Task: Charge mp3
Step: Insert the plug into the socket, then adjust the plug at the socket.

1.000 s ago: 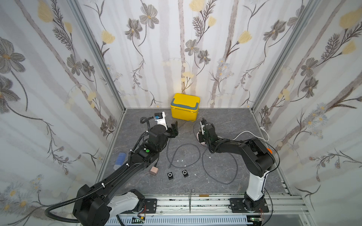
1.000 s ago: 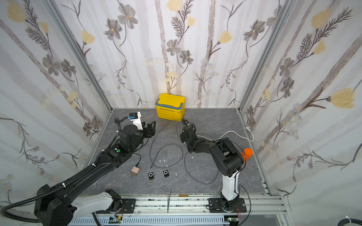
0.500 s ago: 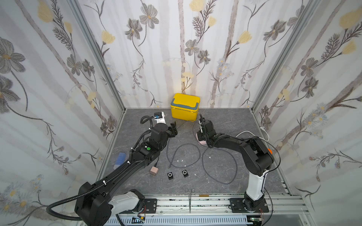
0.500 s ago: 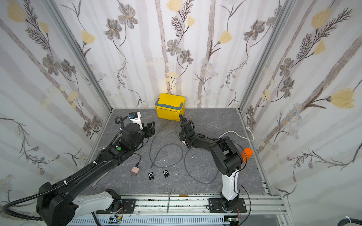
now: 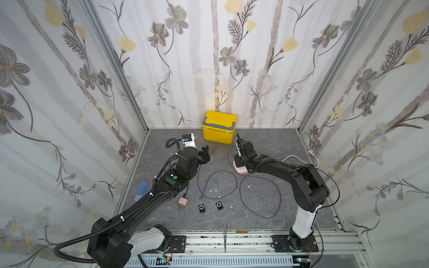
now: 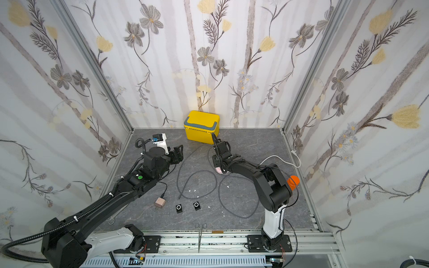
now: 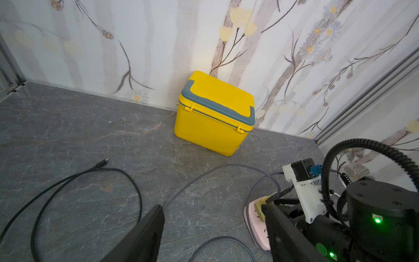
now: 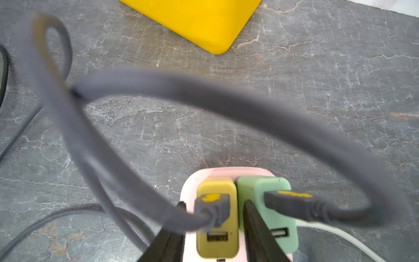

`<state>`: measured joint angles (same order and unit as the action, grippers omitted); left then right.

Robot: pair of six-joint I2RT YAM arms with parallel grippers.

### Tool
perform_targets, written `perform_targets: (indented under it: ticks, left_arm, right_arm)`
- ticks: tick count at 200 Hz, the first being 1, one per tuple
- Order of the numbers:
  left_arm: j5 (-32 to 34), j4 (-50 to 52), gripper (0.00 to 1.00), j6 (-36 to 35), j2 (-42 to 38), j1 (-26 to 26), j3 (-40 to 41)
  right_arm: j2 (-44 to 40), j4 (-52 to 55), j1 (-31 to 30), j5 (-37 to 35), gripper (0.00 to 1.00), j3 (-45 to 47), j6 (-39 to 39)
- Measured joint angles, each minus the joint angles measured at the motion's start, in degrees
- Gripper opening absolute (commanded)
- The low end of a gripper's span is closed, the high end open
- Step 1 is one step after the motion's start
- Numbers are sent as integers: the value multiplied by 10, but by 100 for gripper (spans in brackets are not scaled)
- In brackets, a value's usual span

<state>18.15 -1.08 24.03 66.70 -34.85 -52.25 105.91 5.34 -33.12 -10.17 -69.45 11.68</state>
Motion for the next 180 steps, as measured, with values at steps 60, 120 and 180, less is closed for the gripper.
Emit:
perform_targets:
  ticks: [60,120,180]
  left_arm:
    - [-4,2,74,2,3,0,0]
    - [-4,9,74,4,7,0,0]
    - [-4,15,74,15,21,0,-7]
  right_arm:
    - [-45,-1,0,4,40,26,9]
    - [-33,-3,5,-7,40,28,13]
    - [-33,-13,17,-9,40,32,12]
